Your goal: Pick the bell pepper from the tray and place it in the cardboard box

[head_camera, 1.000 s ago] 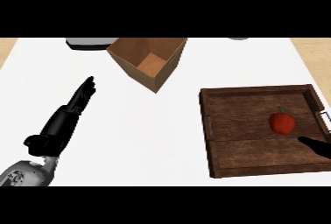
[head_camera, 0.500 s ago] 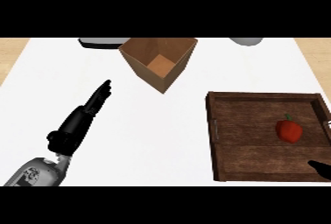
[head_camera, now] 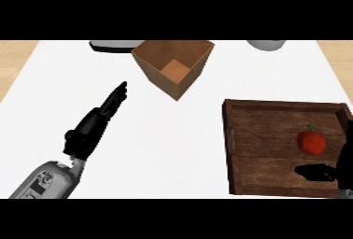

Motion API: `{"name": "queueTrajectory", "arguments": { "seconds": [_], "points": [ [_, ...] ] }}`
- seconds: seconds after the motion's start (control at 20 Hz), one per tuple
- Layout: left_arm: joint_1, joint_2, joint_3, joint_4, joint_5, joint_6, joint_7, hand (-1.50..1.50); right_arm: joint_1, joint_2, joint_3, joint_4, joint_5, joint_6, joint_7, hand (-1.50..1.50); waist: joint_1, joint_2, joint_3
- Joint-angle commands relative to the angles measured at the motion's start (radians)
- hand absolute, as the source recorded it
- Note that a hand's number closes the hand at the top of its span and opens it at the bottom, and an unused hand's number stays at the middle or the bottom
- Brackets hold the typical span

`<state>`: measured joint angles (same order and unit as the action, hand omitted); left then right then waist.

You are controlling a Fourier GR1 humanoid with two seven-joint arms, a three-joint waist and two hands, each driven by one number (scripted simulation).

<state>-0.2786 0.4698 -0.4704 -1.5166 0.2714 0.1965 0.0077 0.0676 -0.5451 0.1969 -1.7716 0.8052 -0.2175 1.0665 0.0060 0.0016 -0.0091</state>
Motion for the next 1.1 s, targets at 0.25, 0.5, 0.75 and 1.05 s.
{"name": "queueTrajectory", "arguments": {
  "seconds": [0.25, 0.5, 0.75, 1.05],
  "points": [
    [-0.023, -0.034, 0.044, 0.079, -0.012, -0.037, -0.033, 0.00, -0.201, 0.130, 0.011, -0.085, 0.060, 0.252, 0.337, -1.50, -0.006, 0.000, 0.007],
    [0.048, -0.059, 0.001, -0.010, -0.063, -0.009, -0.008, 0.00, -0.210, 0.168, -0.049, 0.003, 0.076, 0.265, 0.263, -1.50, -0.003, -0.002, 0.009],
    [0.003, -0.091, 0.033, 0.080, -0.069, -0.036, -0.034, 0.00, -0.223, 0.256, -0.070, 0.117, 0.108, 0.246, 0.232, -1.50, -0.009, 0.001, 0.008],
    [0.053, -0.060, 0.080, -0.052, -0.081, -0.055, 0.045, 0.00, -0.217, 0.237, -0.174, 0.170, 0.123, 0.261, 0.130, -1.50, -0.004, -0.003, 0.009]
  ]
}}
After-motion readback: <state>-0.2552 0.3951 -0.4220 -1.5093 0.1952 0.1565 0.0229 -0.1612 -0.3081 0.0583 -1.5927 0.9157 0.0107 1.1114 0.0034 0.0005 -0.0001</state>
